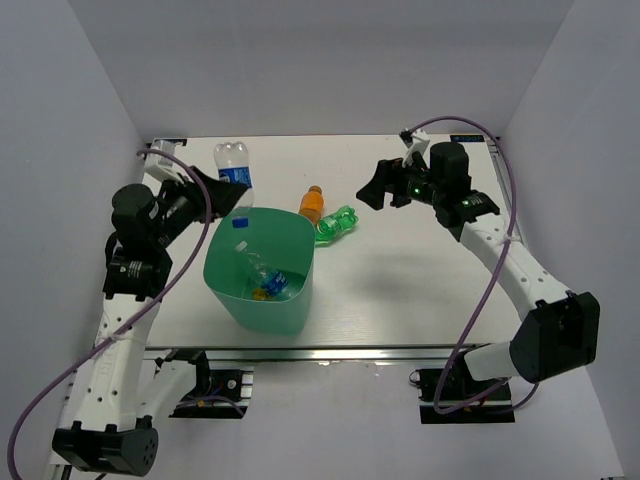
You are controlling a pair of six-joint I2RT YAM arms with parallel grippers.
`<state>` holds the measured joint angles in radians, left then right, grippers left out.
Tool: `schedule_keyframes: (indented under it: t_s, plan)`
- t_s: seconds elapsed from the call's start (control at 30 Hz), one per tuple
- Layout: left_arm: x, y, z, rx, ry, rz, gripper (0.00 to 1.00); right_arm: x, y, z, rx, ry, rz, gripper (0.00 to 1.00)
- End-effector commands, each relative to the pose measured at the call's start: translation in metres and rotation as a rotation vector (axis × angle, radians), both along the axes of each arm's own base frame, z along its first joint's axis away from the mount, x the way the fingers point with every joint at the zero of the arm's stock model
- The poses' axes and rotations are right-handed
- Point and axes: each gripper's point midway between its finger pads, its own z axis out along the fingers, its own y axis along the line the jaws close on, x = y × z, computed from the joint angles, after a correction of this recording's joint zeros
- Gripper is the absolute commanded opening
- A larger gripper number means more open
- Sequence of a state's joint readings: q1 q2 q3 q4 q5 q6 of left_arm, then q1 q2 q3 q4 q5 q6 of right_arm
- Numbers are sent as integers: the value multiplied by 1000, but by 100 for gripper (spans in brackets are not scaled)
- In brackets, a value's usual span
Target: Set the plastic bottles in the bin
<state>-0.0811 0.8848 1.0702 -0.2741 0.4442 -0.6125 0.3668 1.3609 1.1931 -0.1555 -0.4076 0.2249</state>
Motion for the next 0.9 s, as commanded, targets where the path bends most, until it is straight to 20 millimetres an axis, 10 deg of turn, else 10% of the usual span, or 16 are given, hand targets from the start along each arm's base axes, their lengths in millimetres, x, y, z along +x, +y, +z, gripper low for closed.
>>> schedule_keyframes:
  t_s: [0.0, 0.1, 0.2, 0.5, 0.87]
  plan:
    - [-38, -17, -25, -12, 88, -141, 8, 10, 6, 7, 21, -28, 13, 89]
    - [-55, -16, -45, 15, 130, -154, 30, 21, 7, -17, -1, 49, -18, 89]
    - [-65, -14, -42, 53, 111, -156, 97, 30, 4, -42, -26, 138, -74, 89]
    - [-22, 13, -3, 30, 73, 71, 98, 42, 13, -92, 20, 251, -273, 89]
    - [96, 106, -52, 33, 257, 642, 98, 55, 40, -159, 8, 410, -404, 89]
